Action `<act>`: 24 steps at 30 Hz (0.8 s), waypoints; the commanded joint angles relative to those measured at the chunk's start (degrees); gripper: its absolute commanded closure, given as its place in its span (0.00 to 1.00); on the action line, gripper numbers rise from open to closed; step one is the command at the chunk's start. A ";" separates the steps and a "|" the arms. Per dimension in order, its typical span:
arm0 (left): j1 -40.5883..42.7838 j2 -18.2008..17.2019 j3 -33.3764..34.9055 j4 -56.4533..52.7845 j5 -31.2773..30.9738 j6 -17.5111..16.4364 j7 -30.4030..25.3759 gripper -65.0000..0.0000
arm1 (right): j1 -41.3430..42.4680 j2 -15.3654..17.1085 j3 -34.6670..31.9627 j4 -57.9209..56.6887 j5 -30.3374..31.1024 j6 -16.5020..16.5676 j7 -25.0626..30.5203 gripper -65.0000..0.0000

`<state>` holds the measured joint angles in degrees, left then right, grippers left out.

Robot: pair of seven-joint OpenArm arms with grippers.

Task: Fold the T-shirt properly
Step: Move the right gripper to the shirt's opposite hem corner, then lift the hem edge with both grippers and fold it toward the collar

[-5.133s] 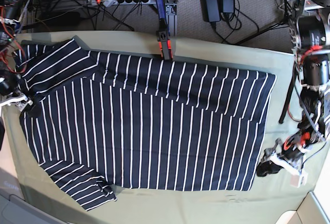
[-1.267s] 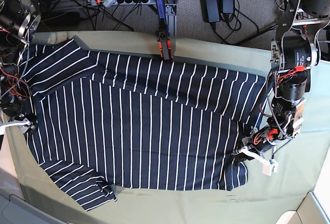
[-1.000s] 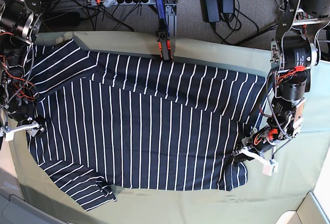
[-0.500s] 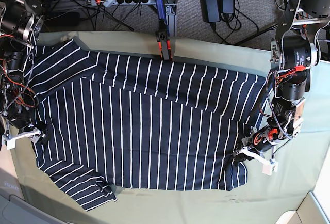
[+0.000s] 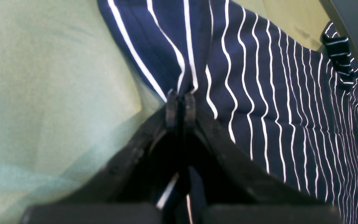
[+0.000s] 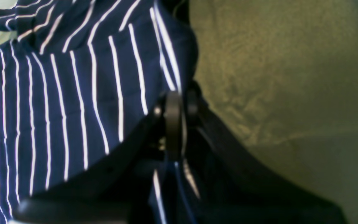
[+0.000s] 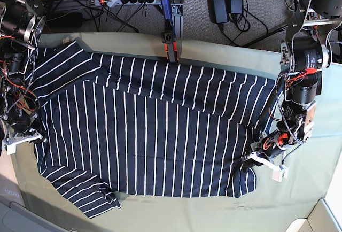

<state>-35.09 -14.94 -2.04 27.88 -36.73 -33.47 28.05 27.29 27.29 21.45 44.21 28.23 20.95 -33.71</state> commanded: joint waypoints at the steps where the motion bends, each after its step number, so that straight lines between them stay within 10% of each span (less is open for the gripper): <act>1: -1.86 -0.48 -0.04 0.98 -0.72 -1.92 -0.63 1.00 | 1.42 1.27 0.13 1.14 0.66 -1.03 0.90 1.00; 5: -1.86 -1.44 -0.07 1.01 -4.00 -6.53 0.28 1.00 | 1.40 1.46 0.17 1.14 0.66 -0.98 -0.90 1.00; 24: 3.17 -8.28 -0.07 14.80 -25.81 -6.53 22.12 1.00 | -6.60 7.50 0.28 5.66 13.31 4.42 -8.76 1.00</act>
<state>-30.00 -22.52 -1.93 41.76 -61.17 -38.24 50.81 19.35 33.17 21.45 48.62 40.84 22.28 -43.22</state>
